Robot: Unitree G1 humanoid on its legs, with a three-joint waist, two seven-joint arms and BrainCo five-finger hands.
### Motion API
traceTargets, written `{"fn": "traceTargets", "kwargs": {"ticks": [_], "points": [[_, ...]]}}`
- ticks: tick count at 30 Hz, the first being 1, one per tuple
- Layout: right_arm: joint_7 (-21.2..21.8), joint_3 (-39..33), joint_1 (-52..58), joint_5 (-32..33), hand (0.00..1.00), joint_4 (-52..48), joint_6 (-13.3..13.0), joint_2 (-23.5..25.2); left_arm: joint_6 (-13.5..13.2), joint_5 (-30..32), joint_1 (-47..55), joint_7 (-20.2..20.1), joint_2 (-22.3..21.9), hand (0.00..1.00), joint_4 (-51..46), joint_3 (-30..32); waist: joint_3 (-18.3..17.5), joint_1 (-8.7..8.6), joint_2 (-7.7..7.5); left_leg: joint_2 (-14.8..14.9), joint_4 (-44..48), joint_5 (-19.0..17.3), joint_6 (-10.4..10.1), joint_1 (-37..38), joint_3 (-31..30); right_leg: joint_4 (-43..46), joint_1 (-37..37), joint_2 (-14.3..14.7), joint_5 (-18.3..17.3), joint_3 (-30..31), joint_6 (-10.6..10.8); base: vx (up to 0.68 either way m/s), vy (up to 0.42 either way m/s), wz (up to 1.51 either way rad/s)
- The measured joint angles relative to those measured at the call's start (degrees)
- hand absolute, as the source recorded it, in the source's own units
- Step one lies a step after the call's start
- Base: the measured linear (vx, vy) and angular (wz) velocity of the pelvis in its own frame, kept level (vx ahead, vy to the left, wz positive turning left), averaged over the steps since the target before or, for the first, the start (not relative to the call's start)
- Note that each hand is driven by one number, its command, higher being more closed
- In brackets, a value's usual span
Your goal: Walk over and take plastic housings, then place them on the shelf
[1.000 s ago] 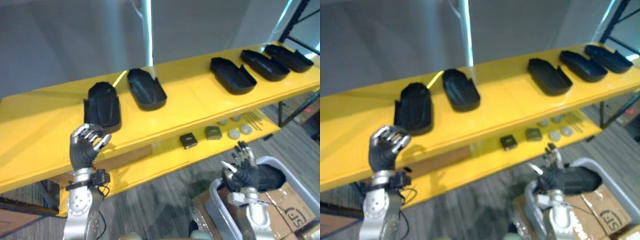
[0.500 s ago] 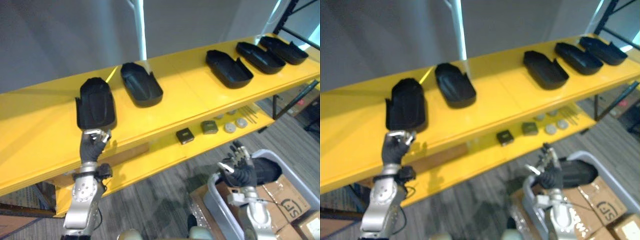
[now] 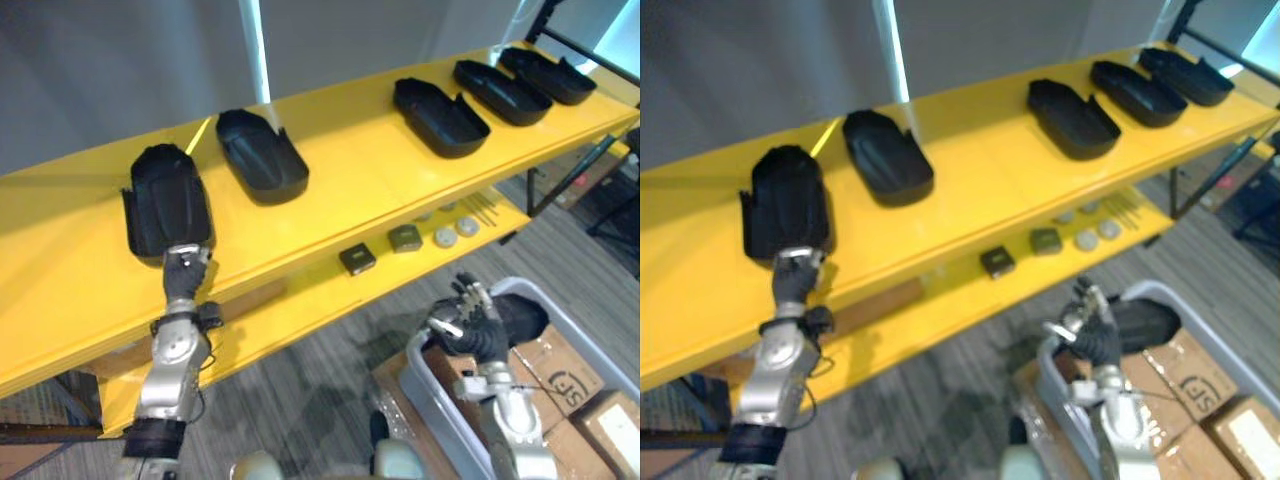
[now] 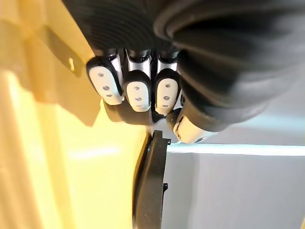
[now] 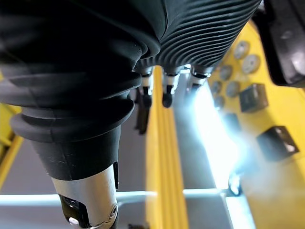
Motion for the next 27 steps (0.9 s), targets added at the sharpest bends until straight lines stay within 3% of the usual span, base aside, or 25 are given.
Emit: {"fn": "traceTargets", "kwargs": {"ticks": [18,19,25,27], "points": [[2.2,1.3,-1.6,2.3,0.00,0.0,0.0,-2.5,-5.4,-2.5,-12.3,5.8,3.2,1.00,16.6,2.6,3.5,-0.89,0.32,0.6,1.0,-0.3,0.0,0.3,1.4,1.5,-1.2,0.6,0.0,1.9,0.0,-0.01,0.020,-0.04],[2.3,1.3,-1.9,2.3,0.00,0.0,0.0,-2.5,-5.5,-2.5,-12.6,6.0,4.0,0.00,16.6,2.6,4.0,-0.90,0.23,0.6,1.0,-0.3,0.0,0.3,1.7,1.8,-1.5,0.7,0.0,2.2,0.0,-0.03,0.034,-0.10],[2.2,2.2,-2.2,2.3,0.00,0.0,0.0,-2.5,-6.9,-3.9,-12.0,6.0,4.7,0.00,16.1,3.9,4.2,-0.97,0.24,0.6,1.0,-0.3,0.0,0.2,2.4,2.0,-2.3,0.5,0.0,3.0,0.0,0.00,0.038,-0.06],[2.1,2.2,-2.1,2.3,0.00,0.0,0.0,-2.2,-7.0,-4.7,-7.6,6.8,3.8,0.00,8.1,5.0,4.2,-0.89,0.25,0.6,0.9,-0.3,0.0,0.0,2.2,1.9,-2.3,0.5,0.0,2.8,0.0,0.02,0.058,0.05]]}}
